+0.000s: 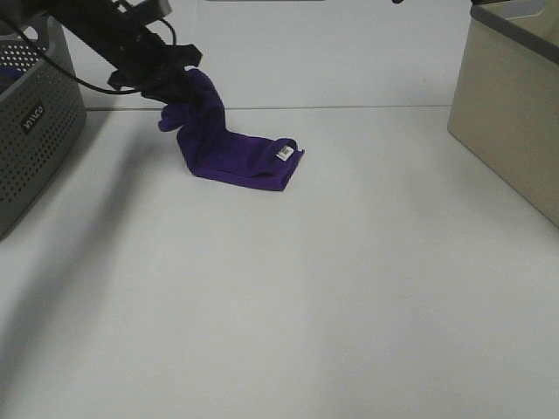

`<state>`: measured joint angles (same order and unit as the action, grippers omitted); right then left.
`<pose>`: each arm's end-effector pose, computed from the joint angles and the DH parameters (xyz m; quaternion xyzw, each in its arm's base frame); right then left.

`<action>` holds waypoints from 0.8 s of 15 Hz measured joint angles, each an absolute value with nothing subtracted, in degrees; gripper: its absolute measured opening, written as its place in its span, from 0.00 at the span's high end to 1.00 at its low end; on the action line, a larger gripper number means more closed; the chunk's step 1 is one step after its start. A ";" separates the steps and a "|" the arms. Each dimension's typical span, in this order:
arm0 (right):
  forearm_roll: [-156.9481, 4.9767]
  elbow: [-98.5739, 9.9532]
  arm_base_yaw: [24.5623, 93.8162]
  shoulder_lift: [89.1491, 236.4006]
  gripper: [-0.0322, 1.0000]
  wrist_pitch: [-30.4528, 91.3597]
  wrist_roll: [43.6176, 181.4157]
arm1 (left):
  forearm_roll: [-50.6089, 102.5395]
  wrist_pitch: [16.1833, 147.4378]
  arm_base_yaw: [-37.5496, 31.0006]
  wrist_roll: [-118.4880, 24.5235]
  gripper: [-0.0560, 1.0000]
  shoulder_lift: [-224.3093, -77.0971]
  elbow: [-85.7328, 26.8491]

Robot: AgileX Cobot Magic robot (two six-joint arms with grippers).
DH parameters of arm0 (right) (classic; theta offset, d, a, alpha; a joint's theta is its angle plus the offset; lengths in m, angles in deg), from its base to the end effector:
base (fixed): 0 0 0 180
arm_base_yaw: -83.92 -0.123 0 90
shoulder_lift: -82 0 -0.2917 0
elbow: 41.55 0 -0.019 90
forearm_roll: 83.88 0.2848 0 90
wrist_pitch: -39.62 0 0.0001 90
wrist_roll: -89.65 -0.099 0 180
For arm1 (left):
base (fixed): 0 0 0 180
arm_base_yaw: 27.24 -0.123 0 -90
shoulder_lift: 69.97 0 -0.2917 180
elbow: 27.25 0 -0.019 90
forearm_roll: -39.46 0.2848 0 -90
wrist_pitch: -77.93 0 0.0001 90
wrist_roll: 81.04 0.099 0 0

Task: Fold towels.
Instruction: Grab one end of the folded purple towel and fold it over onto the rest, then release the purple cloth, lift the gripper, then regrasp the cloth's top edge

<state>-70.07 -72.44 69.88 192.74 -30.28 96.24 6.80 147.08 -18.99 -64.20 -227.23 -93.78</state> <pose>0.4114 0.1258 0.3818 -0.1613 0.9447 0.1363 0.2507 0.5749 -0.1338 0.1728 0.1539 0.9338 -0.2629 0.1878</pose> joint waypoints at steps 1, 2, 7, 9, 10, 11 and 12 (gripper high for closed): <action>-70.07 -70.09 69.88 190.62 0.05 -30.28 96.24 | 6.98 147.14 -16.70 -64.08 0.88 -227.23 -93.78; -70.07 -68.03 69.88 188.44 0.05 -30.28 96.24 | 7.32 147.20 -14.58 -64.02 0.88 -227.23 -93.78; -70.13 -61.04 69.88 182.77 0.05 -30.34 96.24 | 9.67 147.25 -9.65 -64.83 0.87 -228.72 -93.78; -70.13 -60.58 69.88 181.86 0.05 -30.45 96.24 | 10.01 146.11 -8.96 -66.32 0.66 -229.75 -93.78; -69.96 -60.58 69.88 181.45 0.05 -30.40 96.24 | 8.98 145.54 -8.67 -66.49 0.52 -229.81 -93.78; -69.50 -60.58 69.88 181.22 0.05 -30.40 96.24 | 6.52 145.08 -8.22 -66.60 0.40 -229.87 -93.78; -69.21 -60.58 69.88 180.65 0.05 -30.40 96.24 | 0.96 144.79 -6.96 -66.60 0.33 -229.87 -93.78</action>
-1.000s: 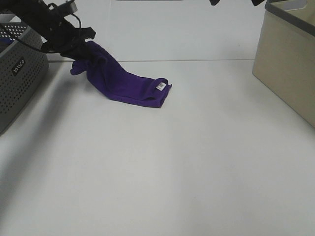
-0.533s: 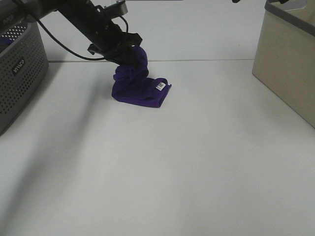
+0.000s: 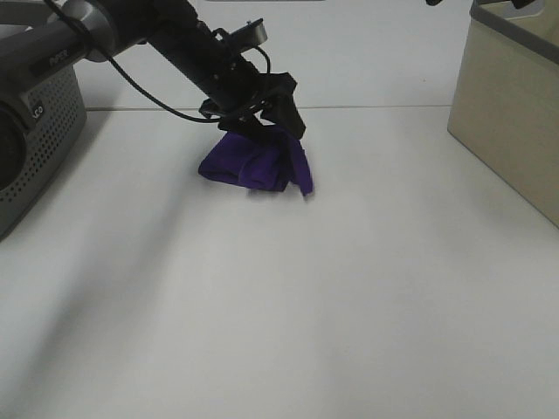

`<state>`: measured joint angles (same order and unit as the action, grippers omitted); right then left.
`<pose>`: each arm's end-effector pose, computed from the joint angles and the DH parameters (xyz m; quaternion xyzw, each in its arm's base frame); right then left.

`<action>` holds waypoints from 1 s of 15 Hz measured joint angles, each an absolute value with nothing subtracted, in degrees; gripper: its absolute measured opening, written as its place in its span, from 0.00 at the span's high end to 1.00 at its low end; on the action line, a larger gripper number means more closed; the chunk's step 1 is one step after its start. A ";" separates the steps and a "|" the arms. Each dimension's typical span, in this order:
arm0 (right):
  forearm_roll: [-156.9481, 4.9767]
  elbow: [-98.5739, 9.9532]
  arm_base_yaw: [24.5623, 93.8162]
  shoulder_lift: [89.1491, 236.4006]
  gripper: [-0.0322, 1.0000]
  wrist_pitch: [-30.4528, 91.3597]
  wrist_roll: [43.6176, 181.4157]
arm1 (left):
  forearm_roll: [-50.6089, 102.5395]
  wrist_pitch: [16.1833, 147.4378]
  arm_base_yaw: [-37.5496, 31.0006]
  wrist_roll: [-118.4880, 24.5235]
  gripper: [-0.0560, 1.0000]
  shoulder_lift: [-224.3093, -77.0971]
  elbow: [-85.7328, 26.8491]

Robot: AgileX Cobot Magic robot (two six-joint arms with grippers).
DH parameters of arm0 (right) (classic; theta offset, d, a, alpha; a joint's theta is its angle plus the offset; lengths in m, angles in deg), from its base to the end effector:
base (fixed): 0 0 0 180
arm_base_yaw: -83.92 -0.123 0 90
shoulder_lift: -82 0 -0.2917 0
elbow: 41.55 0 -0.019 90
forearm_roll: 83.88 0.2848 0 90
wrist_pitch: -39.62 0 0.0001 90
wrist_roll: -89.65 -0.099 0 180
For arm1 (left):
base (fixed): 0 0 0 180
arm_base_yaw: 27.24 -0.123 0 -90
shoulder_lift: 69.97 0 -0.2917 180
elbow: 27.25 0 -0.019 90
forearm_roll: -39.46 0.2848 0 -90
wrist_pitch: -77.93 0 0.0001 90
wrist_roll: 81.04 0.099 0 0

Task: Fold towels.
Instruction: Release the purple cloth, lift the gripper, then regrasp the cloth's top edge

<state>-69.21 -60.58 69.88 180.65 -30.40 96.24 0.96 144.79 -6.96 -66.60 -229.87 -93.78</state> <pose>0.3532 0.1126 0.3989 -0.1609 0.9437 0.1438 0.2509 0.5374 -0.2590 0.1520 0.2054 0.9103 -0.3287 0.1455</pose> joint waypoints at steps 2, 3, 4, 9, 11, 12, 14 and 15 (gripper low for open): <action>-69.21 -60.18 69.88 180.02 0.05 -30.34 96.24 | -1.73 144.73 -6.15 -66.60 0.32 -229.87 -93.78; -69.21 -59.95 69.88 179.45 0.05 -30.34 96.36 | -2.71 144.73 -6.04 -66.60 0.32 -229.81 -93.78; -69.21 -59.55 69.88 178.82 0.05 -30.34 96.42 | -2.88 144.45 -6.04 -66.37 0.32 -229.58 -93.78; -69.04 -57.54 69.88 177.67 0.05 -30.40 97.96 | -12.62 140.38 -5.75 -59.96 0.32 -228.55 -93.78; -69.04 -57.08 69.88 177.67 0.05 -30.40 102.55 | -11.19 139.41 -5.47 -57.72 0.32 -227.63 -93.78; -68.93 -57.08 69.88 177.84 0.05 -30.40 105.12 | -7.06 139.41 -6.44 -59.38 0.32 -226.26 -93.78; -67.09 -57.08 69.88 178.88 0.05 -30.34 108.28 | 0.96 139.58 -8.27 -63.79 0.32 -224.02 -93.78; -65.26 -57.03 69.88 180.14 0.05 -30.34 108.91 | 6.35 140.67 -9.25 -66.83 0.32 -222.99 -93.90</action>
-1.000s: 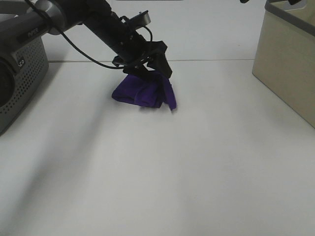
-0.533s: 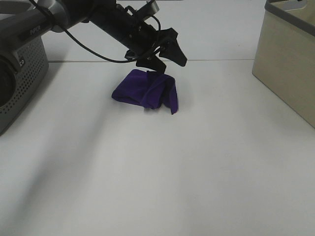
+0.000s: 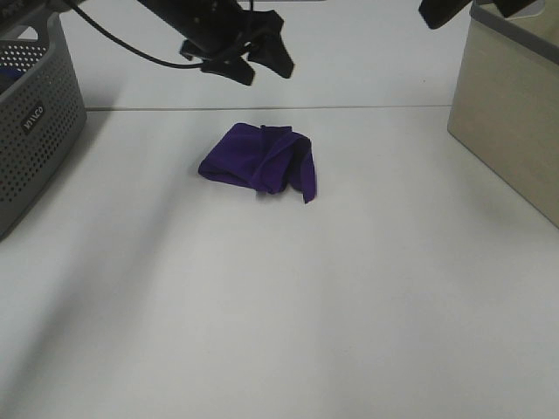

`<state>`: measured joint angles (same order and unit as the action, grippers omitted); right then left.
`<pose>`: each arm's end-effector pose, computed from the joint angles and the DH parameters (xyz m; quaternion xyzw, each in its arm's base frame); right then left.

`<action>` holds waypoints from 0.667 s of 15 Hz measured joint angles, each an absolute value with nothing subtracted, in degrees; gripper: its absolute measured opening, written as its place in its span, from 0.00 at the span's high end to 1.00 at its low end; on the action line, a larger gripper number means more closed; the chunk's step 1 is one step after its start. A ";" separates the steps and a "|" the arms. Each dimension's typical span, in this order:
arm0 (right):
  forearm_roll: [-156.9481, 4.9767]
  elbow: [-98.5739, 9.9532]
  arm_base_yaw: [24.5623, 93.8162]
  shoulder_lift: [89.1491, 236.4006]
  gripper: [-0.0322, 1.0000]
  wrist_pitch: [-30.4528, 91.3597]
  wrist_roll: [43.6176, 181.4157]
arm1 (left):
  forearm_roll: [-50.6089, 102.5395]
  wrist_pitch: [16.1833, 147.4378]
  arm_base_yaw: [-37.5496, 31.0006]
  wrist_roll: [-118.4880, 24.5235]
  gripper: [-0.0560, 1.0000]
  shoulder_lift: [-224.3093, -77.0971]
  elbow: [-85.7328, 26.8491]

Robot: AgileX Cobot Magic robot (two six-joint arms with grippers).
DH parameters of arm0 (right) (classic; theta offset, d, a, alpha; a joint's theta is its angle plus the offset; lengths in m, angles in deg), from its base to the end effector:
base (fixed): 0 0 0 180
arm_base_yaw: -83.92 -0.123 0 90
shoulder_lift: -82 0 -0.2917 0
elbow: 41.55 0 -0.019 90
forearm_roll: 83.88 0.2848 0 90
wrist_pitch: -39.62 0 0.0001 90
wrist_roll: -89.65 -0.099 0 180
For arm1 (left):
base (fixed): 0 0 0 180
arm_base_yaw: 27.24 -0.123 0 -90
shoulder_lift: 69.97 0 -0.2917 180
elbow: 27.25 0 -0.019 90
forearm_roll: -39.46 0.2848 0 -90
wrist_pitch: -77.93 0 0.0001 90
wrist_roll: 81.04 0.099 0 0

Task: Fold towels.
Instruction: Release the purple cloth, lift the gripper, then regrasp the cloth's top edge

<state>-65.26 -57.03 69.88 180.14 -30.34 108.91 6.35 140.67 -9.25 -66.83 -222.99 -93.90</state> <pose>0.3480 0.1176 0.3839 -0.2576 0.9237 0.1500 0.2406 0.5490 -0.2288 0.2216 0.2002 0.9039 -0.2872 0.2459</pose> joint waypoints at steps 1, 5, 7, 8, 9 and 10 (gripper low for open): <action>-63.65 -57.03 69.88 181.34 0.05 -30.34 109.42 | 11.39 143.42 -9.76 -69.18 0.32 -222.99 -94.01; -61.88 -56.91 69.88 182.89 0.05 -30.28 109.48 | 7.15 145.08 -9.19 -69.64 0.32 -229.41 -94.01; -61.88 -56.91 69.88 182.89 0.05 -30.28 109.48 | 4.11 141.47 -8.16 -68.84 0.32 -231.30 -94.01; -61.88 -56.91 69.88 182.89 0.05 -30.28 109.48 | 3.42 140.09 -7.59 -67.98 0.32 -231.93 -94.01; -61.88 -56.91 69.88 182.89 0.05 -30.28 109.54 | 2.91 138.95 -6.90 -66.95 0.32 -232.45 -94.01; -61.88 -56.91 69.88 182.89 0.05 -30.28 109.54 | 2.68 138.32 -6.50 -66.49 0.32 -232.73 -94.01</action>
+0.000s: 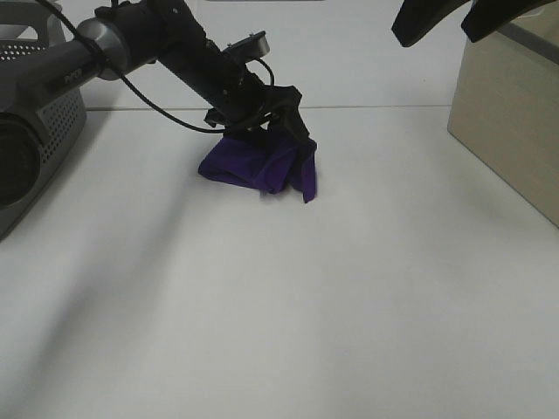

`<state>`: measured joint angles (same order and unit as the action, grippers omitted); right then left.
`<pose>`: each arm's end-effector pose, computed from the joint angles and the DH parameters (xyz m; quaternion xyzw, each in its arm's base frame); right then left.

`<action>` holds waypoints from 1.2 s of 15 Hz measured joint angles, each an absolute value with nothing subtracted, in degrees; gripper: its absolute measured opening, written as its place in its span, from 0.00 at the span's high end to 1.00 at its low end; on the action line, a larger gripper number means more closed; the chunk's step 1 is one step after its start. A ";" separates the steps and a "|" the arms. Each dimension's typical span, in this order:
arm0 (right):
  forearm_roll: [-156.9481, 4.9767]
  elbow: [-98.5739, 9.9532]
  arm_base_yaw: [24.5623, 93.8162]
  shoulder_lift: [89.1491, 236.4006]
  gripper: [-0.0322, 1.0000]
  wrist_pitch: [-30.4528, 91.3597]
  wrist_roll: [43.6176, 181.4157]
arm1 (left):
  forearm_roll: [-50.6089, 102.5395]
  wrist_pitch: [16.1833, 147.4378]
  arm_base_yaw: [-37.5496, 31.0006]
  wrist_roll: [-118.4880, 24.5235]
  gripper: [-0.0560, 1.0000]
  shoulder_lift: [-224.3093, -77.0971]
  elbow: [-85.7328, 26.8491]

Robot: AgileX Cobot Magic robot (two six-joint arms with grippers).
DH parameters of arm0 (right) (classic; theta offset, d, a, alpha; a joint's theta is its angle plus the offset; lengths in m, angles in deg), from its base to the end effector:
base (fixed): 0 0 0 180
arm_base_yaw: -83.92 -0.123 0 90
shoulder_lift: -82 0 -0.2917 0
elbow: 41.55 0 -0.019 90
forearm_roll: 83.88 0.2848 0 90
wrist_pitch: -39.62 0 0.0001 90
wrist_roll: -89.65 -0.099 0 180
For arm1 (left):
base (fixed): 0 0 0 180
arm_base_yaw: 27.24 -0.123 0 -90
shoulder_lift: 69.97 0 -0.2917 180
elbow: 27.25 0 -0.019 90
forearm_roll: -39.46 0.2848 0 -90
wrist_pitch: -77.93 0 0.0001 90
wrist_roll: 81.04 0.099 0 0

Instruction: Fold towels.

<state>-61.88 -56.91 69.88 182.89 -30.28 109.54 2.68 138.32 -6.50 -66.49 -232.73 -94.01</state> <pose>0.3584 0.1255 0.3673 -0.2551 0.9250 0.1781 0.2182 0.5477 -0.2625 0.1249 0.1896 0.9144 -0.3104 0.1776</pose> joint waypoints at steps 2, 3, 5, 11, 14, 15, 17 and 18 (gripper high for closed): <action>-61.88 -56.91 69.88 182.89 0.05 -30.28 109.71 | 1.53 136.31 -5.01 -65.86 0.32 -233.13 -94.01; -61.88 -56.91 69.88 182.89 0.05 -30.28 109.71 | -0.13 136.20 -4.49 -65.69 0.32 -233.13 -94.01; -61.88 -56.91 69.88 182.89 0.05 -30.28 109.71 | -6.32 135.85 -3.12 -65.69 0.32 -233.13 -94.01; -61.88 -56.91 69.88 182.89 0.05 -30.28 109.71 | -6.60 134.99 -1.97 -65.17 0.32 -233.13 -94.01; -61.88 -56.91 69.88 182.77 0.05 -30.28 108.79 | 11.33 141.18 -2.37 -65.80 0.32 -227.92 -94.01; -61.88 -56.91 69.88 182.66 0.05 -30.28 108.39 | 14.25 142.04 -2.60 -66.77 0.32 -226.77 -94.01; -62.39 -56.91 69.88 181.86 0.05 -30.28 105.87 | 28.12 146.34 -4.38 -72.68 0.28 -221.22 -94.01; -64.00 -57.03 69.88 181.22 0.05 -30.34 103.75 | 33.56 147.03 -5.75 -75.54 0.27 -218.64 -94.01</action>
